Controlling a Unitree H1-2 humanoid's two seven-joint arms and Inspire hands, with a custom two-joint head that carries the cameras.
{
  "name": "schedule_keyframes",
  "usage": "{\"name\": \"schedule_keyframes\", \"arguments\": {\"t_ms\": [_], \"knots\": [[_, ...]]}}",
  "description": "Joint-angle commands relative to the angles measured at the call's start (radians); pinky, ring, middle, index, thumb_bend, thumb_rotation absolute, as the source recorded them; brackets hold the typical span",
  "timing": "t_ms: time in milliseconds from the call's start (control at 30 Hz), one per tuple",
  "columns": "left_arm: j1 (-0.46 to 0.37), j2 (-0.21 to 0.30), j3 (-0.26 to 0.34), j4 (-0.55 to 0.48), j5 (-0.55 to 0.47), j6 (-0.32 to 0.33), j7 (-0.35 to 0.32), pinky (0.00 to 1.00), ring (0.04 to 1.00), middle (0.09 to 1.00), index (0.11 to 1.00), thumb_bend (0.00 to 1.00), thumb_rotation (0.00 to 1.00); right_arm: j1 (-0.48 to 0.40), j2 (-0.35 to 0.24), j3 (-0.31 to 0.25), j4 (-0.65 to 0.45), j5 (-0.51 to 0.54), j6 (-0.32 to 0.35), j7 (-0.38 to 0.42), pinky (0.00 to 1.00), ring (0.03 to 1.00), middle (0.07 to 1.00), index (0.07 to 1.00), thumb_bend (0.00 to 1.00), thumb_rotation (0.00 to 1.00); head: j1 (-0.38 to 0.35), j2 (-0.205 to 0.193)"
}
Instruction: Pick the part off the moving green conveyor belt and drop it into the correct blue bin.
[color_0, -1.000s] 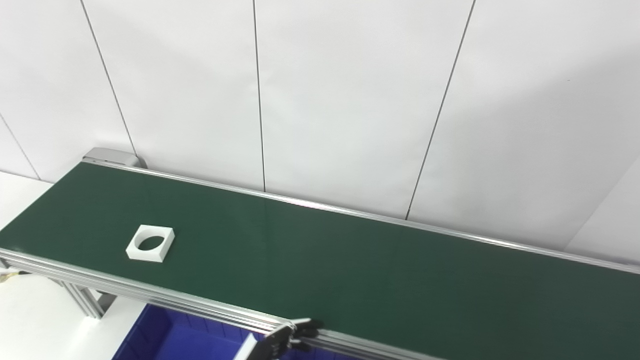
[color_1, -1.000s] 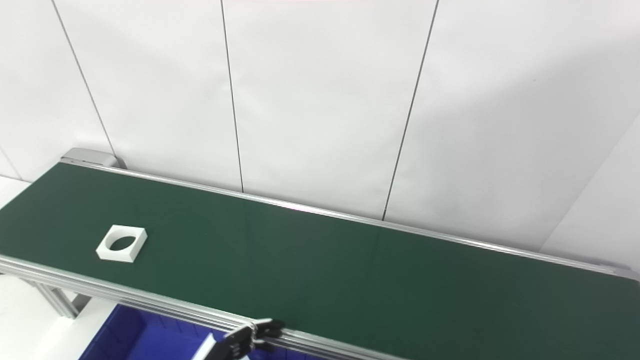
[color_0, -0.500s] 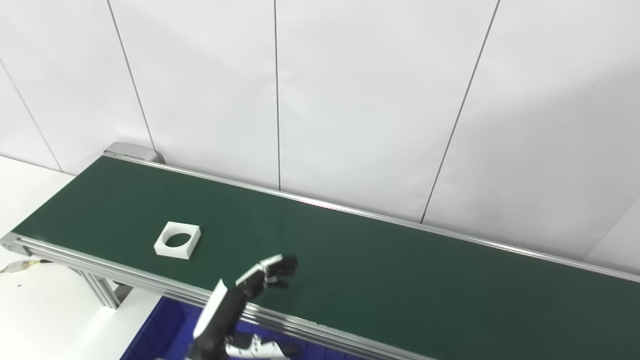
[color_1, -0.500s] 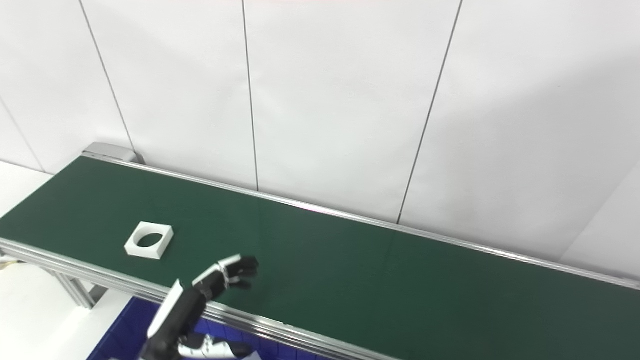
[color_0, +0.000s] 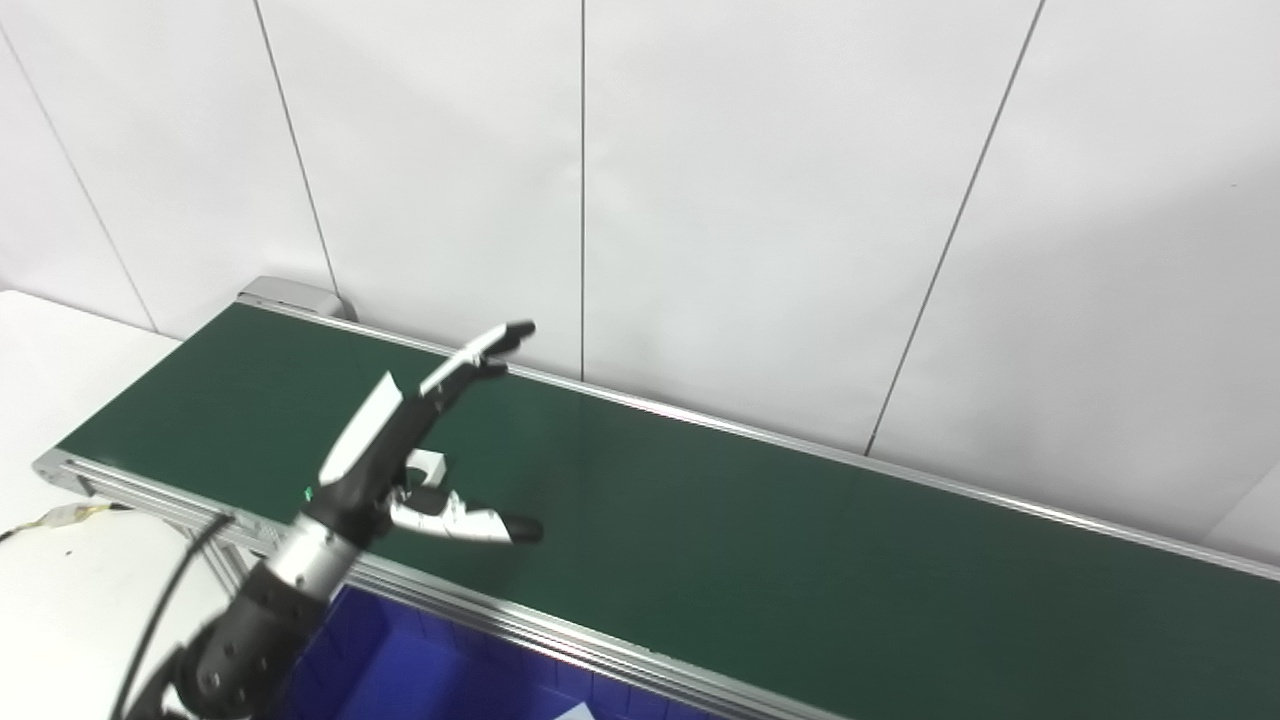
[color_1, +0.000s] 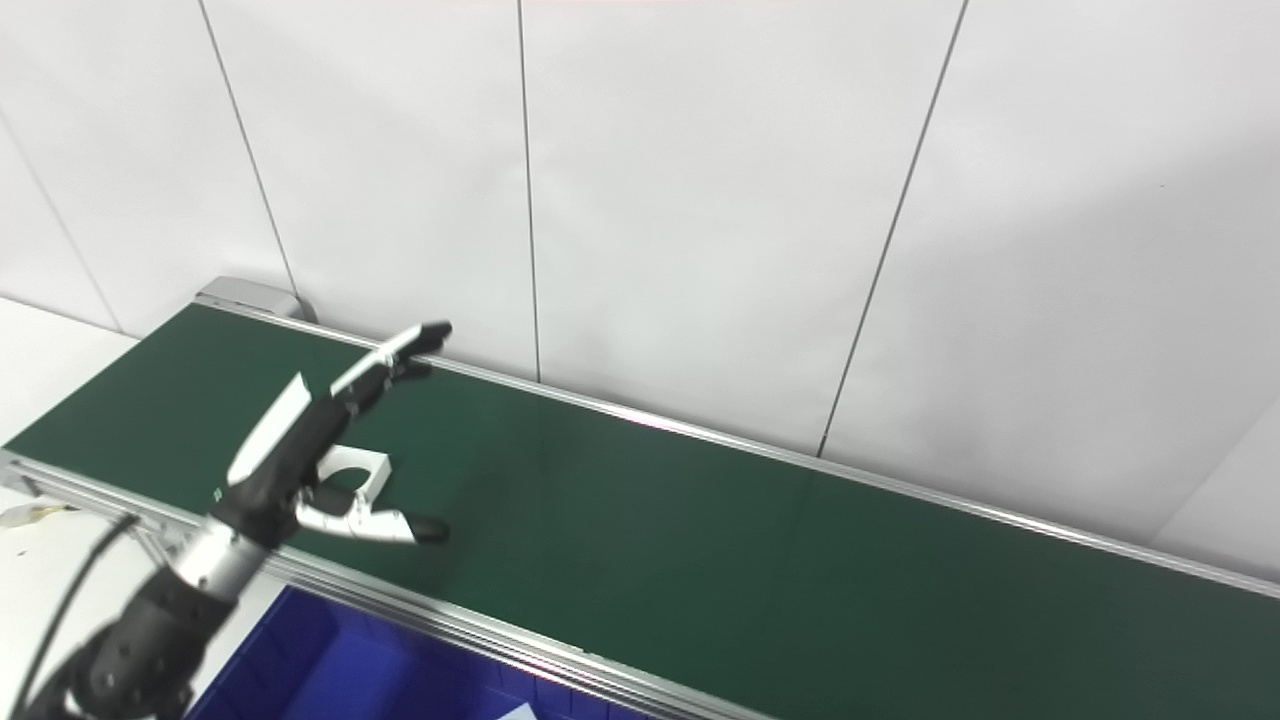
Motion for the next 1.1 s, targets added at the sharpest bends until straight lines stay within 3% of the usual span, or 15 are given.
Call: {"name": "schedule_keyframes", "arguments": {"t_ms": [0, 233, 433, 733, 900, 1067], "knots": [[-0.052, 0.056, 0.016, 0.022, 0.017, 0.001, -0.018, 0.85, 0.936, 0.947, 0.918, 0.86, 0.36, -0.005, 0.002, 0.000, -0.014, 0.001, -0.060, -0.024, 1.00, 0.926, 0.940, 1.000, 0.60, 0.64, 0.001, 0.004], [-0.124, 0.127, 0.025, 0.108, 0.045, 0.052, -0.066, 0.81, 0.920, 0.942, 0.921, 0.84, 0.27, -0.006, -0.005, -0.002, -0.020, 0.007, -0.059, -0.018, 1.00, 0.933, 0.933, 1.000, 0.64, 0.67, 0.004, 0.030], [-0.174, 0.163, 0.008, 0.203, 0.089, 0.032, -0.089, 0.79, 0.896, 0.928, 0.907, 0.86, 0.24, -0.006, -0.010, 0.000, -0.026, 0.009, -0.060, -0.022, 1.00, 0.926, 0.919, 1.000, 0.67, 0.70, -0.001, 0.059], [-0.209, 0.203, -0.079, 0.305, 0.184, 0.060, -0.152, 0.81, 0.926, 0.952, 0.906, 0.88, 0.21, -0.003, -0.021, 0.011, -0.044, 0.012, -0.060, -0.023, 0.99, 0.926, 0.924, 1.000, 0.68, 0.73, -0.006, 0.075], [-0.223, 0.208, -0.125, 0.350, 0.253, 0.069, -0.158, 0.77, 0.876, 0.939, 0.890, 0.93, 0.18, 0.000, -0.026, 0.016, -0.050, 0.017, -0.059, -0.024, 1.00, 0.929, 0.922, 1.000, 0.70, 0.74, -0.007, 0.080], [-0.233, 0.207, -0.172, 0.393, 0.323, 0.050, -0.146, 0.81, 0.884, 0.926, 0.883, 0.95, 0.17, -0.002, -0.029, 0.025, -0.052, 0.018, -0.060, -0.036, 0.99, 0.920, 0.923, 1.000, 0.69, 0.73, -0.006, 0.081]]}}
